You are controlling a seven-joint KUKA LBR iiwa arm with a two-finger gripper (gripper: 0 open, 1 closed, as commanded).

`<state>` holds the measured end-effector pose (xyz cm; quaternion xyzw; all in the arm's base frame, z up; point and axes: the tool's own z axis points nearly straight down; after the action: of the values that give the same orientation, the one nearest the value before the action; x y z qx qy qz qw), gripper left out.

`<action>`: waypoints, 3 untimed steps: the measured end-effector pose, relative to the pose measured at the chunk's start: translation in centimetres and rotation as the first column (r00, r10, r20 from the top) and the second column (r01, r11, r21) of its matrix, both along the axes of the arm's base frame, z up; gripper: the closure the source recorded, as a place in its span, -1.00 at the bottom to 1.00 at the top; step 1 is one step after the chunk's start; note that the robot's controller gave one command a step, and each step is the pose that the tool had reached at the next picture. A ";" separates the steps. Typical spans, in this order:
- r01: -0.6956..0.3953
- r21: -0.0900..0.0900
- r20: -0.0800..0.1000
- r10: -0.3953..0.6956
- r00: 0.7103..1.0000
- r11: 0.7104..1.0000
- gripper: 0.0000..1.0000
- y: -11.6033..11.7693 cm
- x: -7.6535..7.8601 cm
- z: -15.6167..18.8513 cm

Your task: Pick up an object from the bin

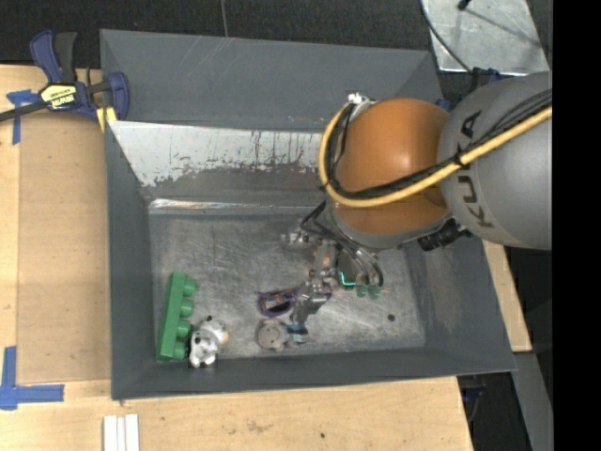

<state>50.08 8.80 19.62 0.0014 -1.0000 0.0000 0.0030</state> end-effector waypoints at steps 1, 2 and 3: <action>0.002 0.001 0.008 -0.002 1.000 1.000 -1.00 0.0 0.2 0.4; -0.054 0.000 0.015 0.054 0.998 0.999 -1.00 1.7 0.1 -3.8; -0.268 0.000 0.011 0.268 0.963 0.963 -1.00 1.1 -0.6 -9.5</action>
Offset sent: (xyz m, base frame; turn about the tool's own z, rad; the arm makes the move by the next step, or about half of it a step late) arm -0.0048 0.0343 -0.0806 -0.1071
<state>49.46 9.90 10.09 0.1365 -0.9906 -0.0002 -0.0024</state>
